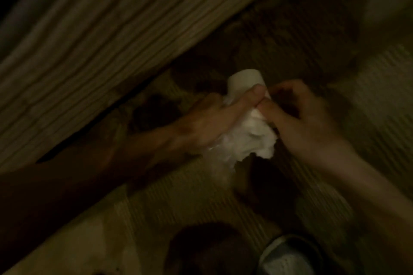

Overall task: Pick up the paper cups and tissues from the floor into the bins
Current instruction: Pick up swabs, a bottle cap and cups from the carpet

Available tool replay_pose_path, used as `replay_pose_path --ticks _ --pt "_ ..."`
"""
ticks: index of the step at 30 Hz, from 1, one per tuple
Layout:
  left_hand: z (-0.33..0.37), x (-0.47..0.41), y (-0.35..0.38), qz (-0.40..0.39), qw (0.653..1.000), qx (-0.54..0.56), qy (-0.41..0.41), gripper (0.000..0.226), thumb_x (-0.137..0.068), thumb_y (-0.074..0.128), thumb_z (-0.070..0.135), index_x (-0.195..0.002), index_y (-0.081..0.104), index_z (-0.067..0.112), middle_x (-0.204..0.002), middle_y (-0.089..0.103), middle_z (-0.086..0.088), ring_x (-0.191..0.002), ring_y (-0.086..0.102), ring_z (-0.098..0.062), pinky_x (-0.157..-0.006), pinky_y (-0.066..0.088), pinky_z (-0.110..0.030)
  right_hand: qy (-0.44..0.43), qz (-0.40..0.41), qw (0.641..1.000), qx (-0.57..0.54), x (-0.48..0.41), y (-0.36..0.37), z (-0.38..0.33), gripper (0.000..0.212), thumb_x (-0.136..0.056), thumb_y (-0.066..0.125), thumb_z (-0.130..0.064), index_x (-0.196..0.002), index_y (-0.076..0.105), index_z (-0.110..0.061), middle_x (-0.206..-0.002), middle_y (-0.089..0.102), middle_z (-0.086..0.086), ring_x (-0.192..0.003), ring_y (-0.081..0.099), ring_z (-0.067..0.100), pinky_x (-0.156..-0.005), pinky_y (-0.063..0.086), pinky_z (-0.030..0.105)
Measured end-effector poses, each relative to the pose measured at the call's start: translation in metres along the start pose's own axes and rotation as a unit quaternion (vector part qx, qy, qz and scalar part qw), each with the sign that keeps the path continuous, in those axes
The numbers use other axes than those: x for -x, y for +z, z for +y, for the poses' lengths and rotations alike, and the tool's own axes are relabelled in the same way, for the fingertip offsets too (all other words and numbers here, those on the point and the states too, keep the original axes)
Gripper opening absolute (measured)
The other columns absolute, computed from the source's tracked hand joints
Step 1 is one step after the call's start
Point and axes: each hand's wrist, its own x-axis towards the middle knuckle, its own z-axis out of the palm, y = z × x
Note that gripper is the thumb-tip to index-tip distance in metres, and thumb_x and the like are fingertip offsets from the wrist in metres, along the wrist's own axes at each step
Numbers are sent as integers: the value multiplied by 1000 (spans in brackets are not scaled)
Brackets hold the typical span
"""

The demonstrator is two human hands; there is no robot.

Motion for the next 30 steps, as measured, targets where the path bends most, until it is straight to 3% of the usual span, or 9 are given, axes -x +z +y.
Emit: replay_pose_path --ticks 3,6,8,12,16,18,20,26,30 --pt "-37 49 -25 57 993 97 -39 80 -68 43 92 -104 74 29 -101 76 7 -94 72 -11 -89 55 -39 -32 -78 995 49 16 45 -36 30 -69 56 -67 -92 51 -47 -91 64 -18 -76 63 -10 -50 49 13" --pt "-71 111 -61 93 990 98 -39 86 -57 41 98 -98 76 31 -96 76 6 -92 72 -12 -92 55 -43 -64 -145 983 90 37 86 -69 39 -61 58 -71 -93 52 -50 -97 65 -12 -84 66 6 -65 55 32" --pt "-87 159 -89 95 992 77 -20 81 -55 38 100 -90 76 37 -86 76 9 -82 73 -9 -87 58 -41 -81 -212 968 108 52 114 -94 36 -63 64 -68 -91 52 -48 -97 67 -8 -85 67 10 -65 55 32" --pt "-120 254 -142 136 987 84 -13 79 -59 40 98 -95 72 35 -85 75 12 -76 72 -7 -68 59 -26 -138 -350 905 200 81 180 -172 53 -47 72 -75 -81 56 -38 -76 68 -5 -73 70 15 -68 59 39" --pt "-165 343 -177 225 967 116 36 72 -73 45 82 -96 73 20 -88 75 1 -81 72 -16 -77 58 -41 -242 -436 816 292 124 259 -256 57 -38 74 -77 -80 60 -40 -59 65 -7 -58 71 19 -70 57 57" --pt "-188 385 -191 287 943 151 67 59 -77 50 72 -82 74 19 -75 73 3 -69 69 -11 -61 53 -26 -305 -445 779 320 154 299 -287 61 -38 72 -78 -82 61 -38 -61 69 -5 -56 71 18 -69 57 55" --pt "-215 425 -203 358 915 158 96 48 -80 51 67 -78 75 25 -75 73 7 -69 69 -7 -60 49 -19 -350 -453 751 328 187 340 -308 64 -34 69 -72 -80 59 -27 -66 73 -1 -60 72 20 -74 57 55" --pt "-320 568 -194 500 848 165 66 41 -82 50 67 -80 75 33 -78 74 8 -70 69 -8 -60 51 -20 -420 -523 686 282 293 481 -311 51 -41 74 -73 -79 58 -43 -85 72 -2 -79 73 18 -77 58 50" --pt "-395 659 -135 529 814 238 -16 42 -80 56 67 -95 74 32 -98 75 -1 -88 73 -21 -79 59 -39 -459 -583 616 266 374 569 -263 45 -49 63 -71 -83 52 -44 -89 68 -7 -81 69 12 -73 59 46"
